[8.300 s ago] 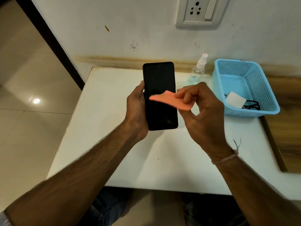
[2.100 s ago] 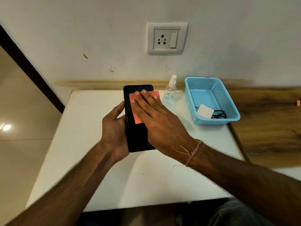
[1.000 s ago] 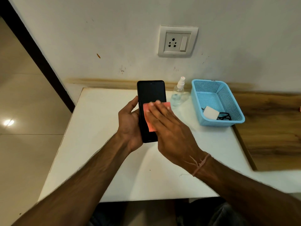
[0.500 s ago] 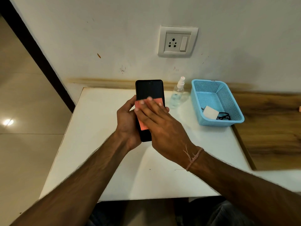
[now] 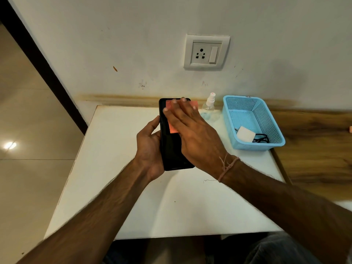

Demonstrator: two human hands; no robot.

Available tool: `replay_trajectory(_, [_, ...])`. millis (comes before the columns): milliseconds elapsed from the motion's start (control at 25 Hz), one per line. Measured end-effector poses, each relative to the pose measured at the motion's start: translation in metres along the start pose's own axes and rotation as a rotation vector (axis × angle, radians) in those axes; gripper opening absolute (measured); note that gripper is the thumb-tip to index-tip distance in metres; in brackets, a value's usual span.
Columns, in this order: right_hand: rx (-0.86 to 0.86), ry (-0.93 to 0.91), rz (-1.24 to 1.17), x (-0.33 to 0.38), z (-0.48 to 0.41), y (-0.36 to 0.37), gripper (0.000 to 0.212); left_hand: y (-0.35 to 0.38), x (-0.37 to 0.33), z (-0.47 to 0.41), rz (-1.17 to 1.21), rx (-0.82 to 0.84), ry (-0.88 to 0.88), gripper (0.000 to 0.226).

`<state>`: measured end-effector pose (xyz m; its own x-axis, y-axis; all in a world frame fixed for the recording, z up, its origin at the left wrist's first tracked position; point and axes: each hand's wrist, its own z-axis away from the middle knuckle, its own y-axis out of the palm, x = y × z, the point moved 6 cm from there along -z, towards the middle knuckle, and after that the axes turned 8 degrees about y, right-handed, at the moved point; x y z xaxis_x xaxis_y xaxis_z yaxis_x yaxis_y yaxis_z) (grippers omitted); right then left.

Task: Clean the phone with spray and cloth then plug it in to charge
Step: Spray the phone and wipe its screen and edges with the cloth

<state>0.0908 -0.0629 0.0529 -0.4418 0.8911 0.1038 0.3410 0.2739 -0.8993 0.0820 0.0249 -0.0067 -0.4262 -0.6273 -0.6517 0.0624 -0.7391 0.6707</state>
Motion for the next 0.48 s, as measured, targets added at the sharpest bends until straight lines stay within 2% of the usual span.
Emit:
replay_trajectory(120, [0.052, -0.093, -0.003, 0.013, 0.019, 0.009, 0.067, -0.002, 0.003, -0.001, 0.026, 0.036, -0.029, 0.060])
replay_trajectory(240, [0.100, -0.188, 0.029, 0.017, 0.046, 0.012, 0.066, -0.003, 0.003, -0.003, 0.046, 0.070, -0.050, 0.073])
replay_trajectory(320, [0.116, -0.237, 0.055, 0.013, 0.057, 0.010, 0.066, -0.005, 0.002, -0.004, 0.047, 0.060, -0.054, 0.074])
replay_trajectory(480, [0.079, -0.139, 0.063, -0.008, 0.039, 0.003, 0.063, -0.009, 0.003, -0.006, 0.020, -0.012, -0.012, 0.060])
